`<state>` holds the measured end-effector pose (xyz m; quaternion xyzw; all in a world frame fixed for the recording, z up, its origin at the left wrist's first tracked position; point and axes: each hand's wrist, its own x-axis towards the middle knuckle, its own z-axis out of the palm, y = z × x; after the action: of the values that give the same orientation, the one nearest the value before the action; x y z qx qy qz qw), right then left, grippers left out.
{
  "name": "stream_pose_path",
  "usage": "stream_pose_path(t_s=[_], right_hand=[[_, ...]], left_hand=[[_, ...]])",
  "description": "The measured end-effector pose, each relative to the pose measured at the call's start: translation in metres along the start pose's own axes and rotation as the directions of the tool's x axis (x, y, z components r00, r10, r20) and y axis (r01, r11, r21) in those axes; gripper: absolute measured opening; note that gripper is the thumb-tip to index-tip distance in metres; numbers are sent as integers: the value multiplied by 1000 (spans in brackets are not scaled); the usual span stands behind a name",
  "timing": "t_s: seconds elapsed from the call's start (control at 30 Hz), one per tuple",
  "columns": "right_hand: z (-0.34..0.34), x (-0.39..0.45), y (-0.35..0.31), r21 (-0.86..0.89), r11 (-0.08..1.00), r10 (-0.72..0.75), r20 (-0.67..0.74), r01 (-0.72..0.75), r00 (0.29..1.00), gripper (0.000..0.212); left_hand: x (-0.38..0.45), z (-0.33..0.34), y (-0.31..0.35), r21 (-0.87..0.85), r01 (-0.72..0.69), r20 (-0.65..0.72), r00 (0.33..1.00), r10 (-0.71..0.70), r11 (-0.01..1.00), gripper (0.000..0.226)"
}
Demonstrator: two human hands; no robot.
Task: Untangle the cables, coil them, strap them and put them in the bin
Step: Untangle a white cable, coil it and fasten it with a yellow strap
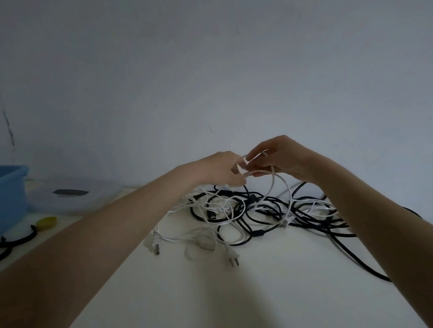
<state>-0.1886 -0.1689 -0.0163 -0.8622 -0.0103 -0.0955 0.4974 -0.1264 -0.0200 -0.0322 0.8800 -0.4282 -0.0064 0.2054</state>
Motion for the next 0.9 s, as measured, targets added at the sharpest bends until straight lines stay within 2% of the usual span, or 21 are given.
stream_pose_path(t_s=[0.07,0.1,0.17,0.23,0.27,0.33,0.37,0.4,0.43,0.47,0.53,0.6,0.7,0.8,0.83,0.9], right_hand=[[-6,1,4,80,996,46,-90,-38,995,10],[-9,4,7,55,997,62,-146,-54,987,13],[-15,9,14,-144,982,85,-234,-120,969,16],[-22,10,25,-393,895,115,-249,-209,962,15],[-25,8,32,-485,840,143,-238,-245,961,16],[-31,3,49,-695,660,218,-186,-285,958,18],[-31,0,56,-790,548,262,-153,-277,953,23],[-30,-1,60,-844,476,269,-127,-247,955,28],[-27,-1,60,-836,502,244,-109,-222,964,32],[-25,0,57,-776,601,193,-88,-188,977,35],[-16,2,42,-524,848,75,-33,-81,997,40],[-1,7,26,-228,973,42,68,-26,997,48],[21,17,22,-71,997,-7,201,21,980,48],[31,20,31,49,999,-14,159,6,987,15],[33,19,31,104,995,-16,148,1,989,15],[39,22,30,141,990,-8,71,-2,997,27]], left_hand=[[-3,5,0,20,-10,55,998,8,1000,24],[-4,7,0,26,-16,52,999,15,1000,16],[-6,6,0,-55,7,29,1000,-6,998,19],[-6,0,-2,-307,89,-58,992,-112,947,27],[-6,-6,-5,-491,123,-103,975,-198,862,28],[-5,-21,-16,-843,104,-95,937,-335,528,29],[-6,-28,-22,-924,88,-54,933,-356,371,28],[-6,-33,-28,-956,95,-10,934,-357,277,26],[-8,-36,-31,-963,120,32,939,-343,240,26],[-9,-36,-31,-959,145,62,945,-321,242,28],[-8,-29,-24,-954,165,99,961,-257,250,33],[-7,-22,-13,-955,172,131,975,-179,242,30],[-9,-20,-2,-956,179,168,984,-67,233,22],[-13,-27,-1,-980,181,179,983,-28,83,23],[-15,-28,-1,-983,168,167,986,-19,69,24],[-19,-30,-3,-981,152,157,987,29,116,29]])
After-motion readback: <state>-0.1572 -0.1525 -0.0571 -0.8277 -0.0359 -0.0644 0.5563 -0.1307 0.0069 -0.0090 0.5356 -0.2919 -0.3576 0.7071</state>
